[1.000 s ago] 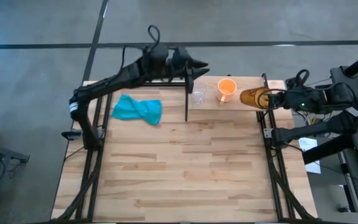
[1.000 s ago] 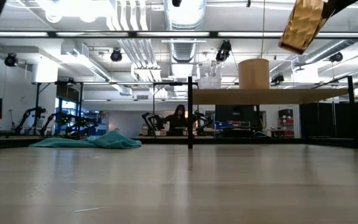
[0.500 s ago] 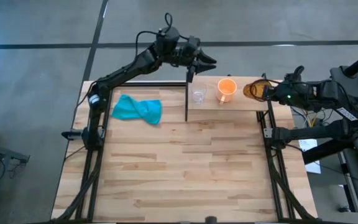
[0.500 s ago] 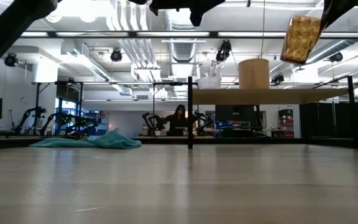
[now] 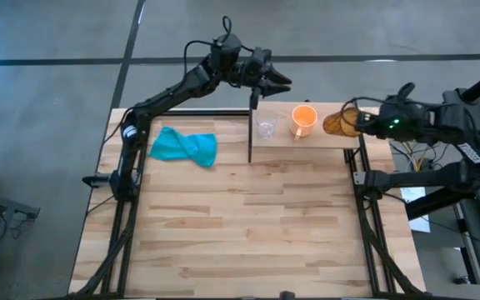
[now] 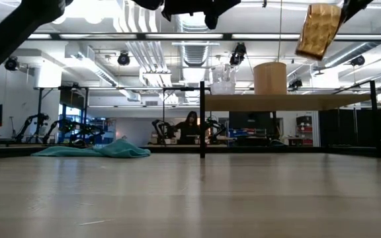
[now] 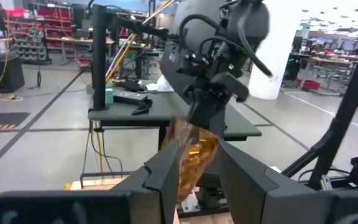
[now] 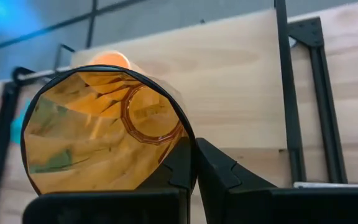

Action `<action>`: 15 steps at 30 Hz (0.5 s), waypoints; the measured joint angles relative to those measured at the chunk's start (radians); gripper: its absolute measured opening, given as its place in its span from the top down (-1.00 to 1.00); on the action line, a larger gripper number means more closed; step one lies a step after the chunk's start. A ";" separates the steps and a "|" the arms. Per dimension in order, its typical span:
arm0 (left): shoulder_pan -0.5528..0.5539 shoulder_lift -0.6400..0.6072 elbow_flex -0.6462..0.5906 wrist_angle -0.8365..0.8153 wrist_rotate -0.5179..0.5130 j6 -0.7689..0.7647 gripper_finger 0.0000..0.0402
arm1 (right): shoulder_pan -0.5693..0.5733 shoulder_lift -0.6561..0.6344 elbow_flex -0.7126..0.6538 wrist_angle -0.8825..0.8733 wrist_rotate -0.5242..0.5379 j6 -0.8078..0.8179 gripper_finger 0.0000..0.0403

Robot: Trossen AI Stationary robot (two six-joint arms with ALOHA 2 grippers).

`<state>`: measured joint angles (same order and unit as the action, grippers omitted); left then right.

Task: Stack small to large cups/mugs on shelf
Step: Put the brown glass on the shelf

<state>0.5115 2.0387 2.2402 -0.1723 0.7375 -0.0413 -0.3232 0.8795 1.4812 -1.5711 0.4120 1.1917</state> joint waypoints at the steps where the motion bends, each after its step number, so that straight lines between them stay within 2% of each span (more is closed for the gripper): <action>1: 0.000 -0.003 -0.001 0.005 0.010 0.000 0.52 | -0.005 0.000 0.018 0.000 0.002 -0.012 0.96; 7: 0.000 -0.018 0.005 0.011 0.045 -0.001 0.52 | -0.068 0.001 0.090 0.000 -0.001 -0.086 0.96; 15: -0.001 -0.020 0.002 0.007 0.054 -0.003 0.52 | -0.181 0.032 0.096 0.000 -0.041 -0.173 0.96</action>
<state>0.5106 2.0190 2.2425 -0.1650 0.7918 -0.0447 -0.5047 0.9111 1.5776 -1.5711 0.3710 1.0189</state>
